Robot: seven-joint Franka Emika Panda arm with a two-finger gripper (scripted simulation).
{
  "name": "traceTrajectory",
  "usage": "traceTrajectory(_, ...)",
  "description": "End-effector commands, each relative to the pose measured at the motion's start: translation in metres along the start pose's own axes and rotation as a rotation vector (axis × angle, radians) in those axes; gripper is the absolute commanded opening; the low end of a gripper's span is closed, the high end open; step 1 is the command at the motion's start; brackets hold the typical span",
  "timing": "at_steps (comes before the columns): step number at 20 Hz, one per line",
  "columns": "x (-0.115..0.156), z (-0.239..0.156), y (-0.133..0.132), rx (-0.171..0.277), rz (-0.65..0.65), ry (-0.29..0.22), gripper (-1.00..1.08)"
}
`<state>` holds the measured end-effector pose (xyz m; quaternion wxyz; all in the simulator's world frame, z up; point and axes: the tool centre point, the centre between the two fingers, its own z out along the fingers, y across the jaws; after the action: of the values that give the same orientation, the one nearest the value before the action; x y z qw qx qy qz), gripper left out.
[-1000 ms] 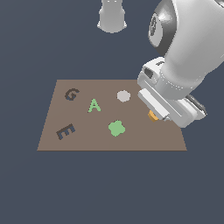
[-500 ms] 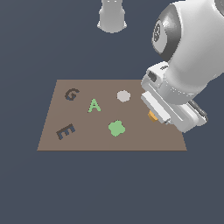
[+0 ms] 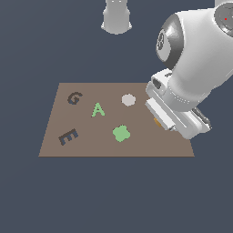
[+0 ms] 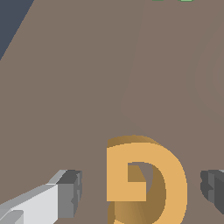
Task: Insert a designated object into the corresponding slot on a board.
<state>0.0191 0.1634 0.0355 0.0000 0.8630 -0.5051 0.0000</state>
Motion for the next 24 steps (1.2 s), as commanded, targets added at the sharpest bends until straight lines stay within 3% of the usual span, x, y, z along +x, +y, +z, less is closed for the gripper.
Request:
traceTrajectory(1,-0.0001,0.0053,0.0001,0.0,0.0,0.0,1.0)
traceTrajectory(2,-0.0001,0.0057,0.0001,0.0,0.0,0.0,1.0)
traceTrajectory(3,-0.0001,0.0057,0.0001,0.0,0.0,0.0,-1.0)
traceTrajectory(24,0.0029,0.0022,0.0061,0.0,-0.012,0.0,-1.0)
